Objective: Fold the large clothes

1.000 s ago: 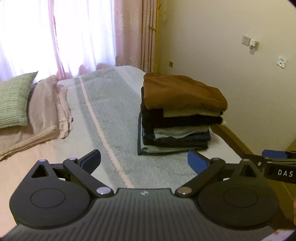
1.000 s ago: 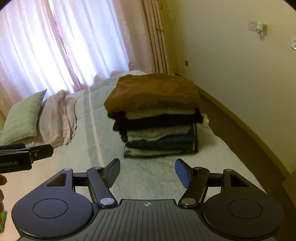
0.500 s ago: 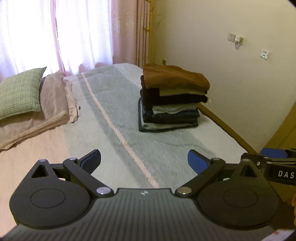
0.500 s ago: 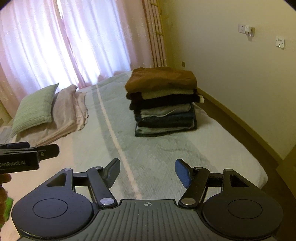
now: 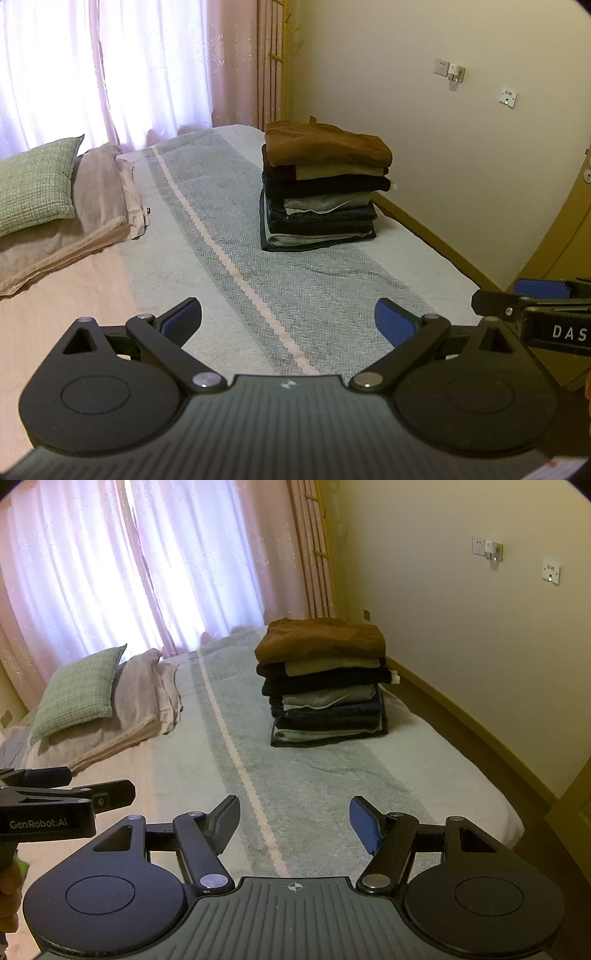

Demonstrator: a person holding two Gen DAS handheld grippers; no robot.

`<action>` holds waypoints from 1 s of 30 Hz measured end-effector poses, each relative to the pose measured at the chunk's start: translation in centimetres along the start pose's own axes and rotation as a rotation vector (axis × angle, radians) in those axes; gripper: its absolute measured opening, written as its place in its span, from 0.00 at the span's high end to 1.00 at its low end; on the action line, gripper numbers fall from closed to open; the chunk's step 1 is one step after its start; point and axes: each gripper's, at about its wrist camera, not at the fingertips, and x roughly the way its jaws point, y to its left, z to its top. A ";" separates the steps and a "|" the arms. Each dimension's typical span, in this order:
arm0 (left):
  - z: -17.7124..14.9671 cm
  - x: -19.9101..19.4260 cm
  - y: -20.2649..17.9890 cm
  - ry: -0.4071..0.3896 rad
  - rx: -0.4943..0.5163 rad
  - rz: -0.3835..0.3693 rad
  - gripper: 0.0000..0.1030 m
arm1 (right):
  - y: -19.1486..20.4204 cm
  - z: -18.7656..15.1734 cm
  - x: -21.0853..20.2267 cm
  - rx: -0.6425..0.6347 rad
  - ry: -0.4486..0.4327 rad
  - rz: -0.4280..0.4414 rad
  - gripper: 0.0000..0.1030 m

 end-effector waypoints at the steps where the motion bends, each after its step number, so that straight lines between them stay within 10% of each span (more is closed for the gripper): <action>1: 0.0 0.2 -0.3 0.001 -0.002 0.003 0.04 | -0.2 0.0 0.1 0.000 0.002 0.002 0.39; 30: 1.7 4.3 -4.6 0.024 -0.050 0.029 0.04 | -4.8 2.1 3.3 -0.057 0.048 0.065 0.39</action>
